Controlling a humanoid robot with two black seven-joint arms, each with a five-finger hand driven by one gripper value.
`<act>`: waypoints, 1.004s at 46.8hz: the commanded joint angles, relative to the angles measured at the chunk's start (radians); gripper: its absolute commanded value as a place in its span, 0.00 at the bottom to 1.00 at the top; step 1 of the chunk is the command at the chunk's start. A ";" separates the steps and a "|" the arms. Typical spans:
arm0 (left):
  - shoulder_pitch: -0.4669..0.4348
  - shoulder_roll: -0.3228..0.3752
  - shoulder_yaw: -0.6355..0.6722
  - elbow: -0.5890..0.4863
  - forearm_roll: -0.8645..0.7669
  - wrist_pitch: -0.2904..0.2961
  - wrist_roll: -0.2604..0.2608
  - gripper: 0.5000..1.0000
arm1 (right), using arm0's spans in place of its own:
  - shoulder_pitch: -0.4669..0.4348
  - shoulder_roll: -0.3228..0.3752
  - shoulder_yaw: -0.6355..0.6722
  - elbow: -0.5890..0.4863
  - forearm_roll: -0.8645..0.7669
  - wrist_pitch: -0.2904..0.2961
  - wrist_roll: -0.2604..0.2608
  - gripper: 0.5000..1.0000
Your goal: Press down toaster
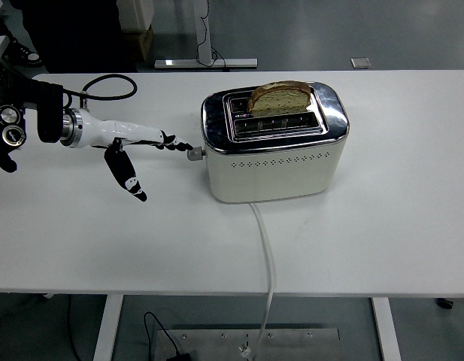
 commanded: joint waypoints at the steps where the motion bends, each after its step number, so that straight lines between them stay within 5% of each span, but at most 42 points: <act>1: 0.000 -0.005 0.000 0.001 0.000 0.000 0.001 1.00 | 0.000 0.000 -0.001 0.000 0.000 0.000 0.001 1.00; 47: 0.012 -0.035 0.002 0.024 0.029 0.000 0.001 1.00 | 0.000 0.000 0.000 0.000 0.000 0.000 0.001 1.00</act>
